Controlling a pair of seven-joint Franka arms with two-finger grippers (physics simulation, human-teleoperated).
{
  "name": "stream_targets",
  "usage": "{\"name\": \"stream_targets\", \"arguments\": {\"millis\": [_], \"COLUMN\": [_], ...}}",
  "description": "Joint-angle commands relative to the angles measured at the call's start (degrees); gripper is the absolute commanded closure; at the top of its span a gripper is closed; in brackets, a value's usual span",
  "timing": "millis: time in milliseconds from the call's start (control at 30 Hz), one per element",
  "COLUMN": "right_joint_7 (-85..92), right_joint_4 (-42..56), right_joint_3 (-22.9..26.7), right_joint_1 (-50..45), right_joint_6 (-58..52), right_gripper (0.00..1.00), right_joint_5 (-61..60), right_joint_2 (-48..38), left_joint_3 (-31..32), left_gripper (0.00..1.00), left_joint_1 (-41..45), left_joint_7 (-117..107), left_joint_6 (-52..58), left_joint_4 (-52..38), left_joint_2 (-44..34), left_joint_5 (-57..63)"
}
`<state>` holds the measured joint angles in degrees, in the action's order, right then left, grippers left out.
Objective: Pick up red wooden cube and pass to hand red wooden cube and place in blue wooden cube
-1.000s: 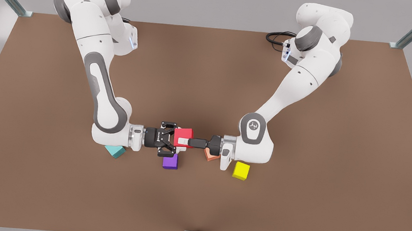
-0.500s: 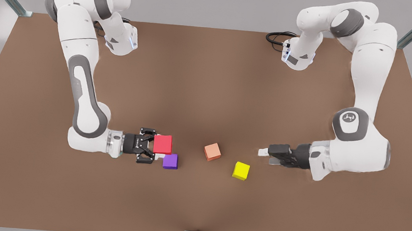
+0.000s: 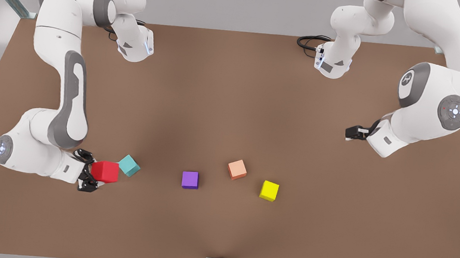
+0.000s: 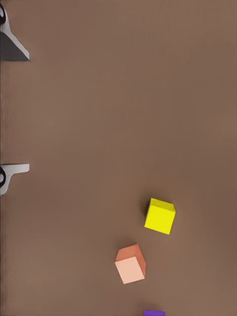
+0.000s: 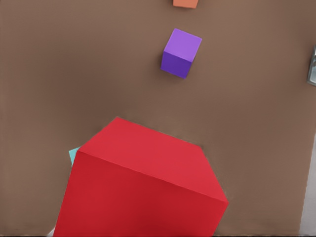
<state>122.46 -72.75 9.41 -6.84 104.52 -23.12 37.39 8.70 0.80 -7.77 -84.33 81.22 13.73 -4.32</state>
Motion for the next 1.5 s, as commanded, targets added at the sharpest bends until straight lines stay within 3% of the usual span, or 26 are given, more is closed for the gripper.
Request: {"name": "stream_targets", "arguments": {"millis": [0, 667, 1333, 1367, 1400, 1433, 1467], "right_joint_7": [-12.51, -18.83, -18.75, -18.75, -18.75, -18.75, -18.75], "right_joint_4": [-0.2, -15.84, -26.13, -26.39, -27.27, -27.44, -27.79], "right_joint_3": [0.7, 0.78, 0.87, 0.79, 0.7, 0.7, 0.7], "right_joint_1": [-0.45, -8.54, -9.16, -9.16, -9.07, -9.07, -9.07], "right_joint_6": [3.32, 10.0, 22.66, 23.1, 24.24, 24.33, 24.5], "right_gripper": [0.47, 0.46, 0.45, 0.43, 0.27, 0.02, 0.0], "right_joint_5": [5.8, 13.8, 15.82, 15.82, 15.82, 15.73, 15.73], "right_joint_2": [0.05, -3.81, -5.48, -5.48, -5.48, -5.4, -5.4], "left_joint_3": [0.09, 0.0, 0.0, 0.0, 0.09, 0.09, 1.05], "left_gripper": [0.0, 0.0, 0.0, 0.0, 0.0, 0.0, 0.0], "left_joint_1": [0.08, -2.82, -3.08, -3.08, -3.08, -3.08, -3.08], "left_joint_7": [0.74, 0.91, 0.91, 0.91, 0.91, 0.91, 1.17], "left_joint_6": [2.59, 1.62, 1.45, 1.44, 1.62, 1.71, 1.62], "left_joint_4": [0.08, 0.26, 0.43, 0.43, 0.43, 0.43, 0.17], "left_joint_2": [0.06, 4.99, 5.43, 5.43, 5.34, 4.99, 4.55], "left_joint_5": [-0.42, -0.42, -0.42, -0.42, -0.42, -0.51, -0.42]}}
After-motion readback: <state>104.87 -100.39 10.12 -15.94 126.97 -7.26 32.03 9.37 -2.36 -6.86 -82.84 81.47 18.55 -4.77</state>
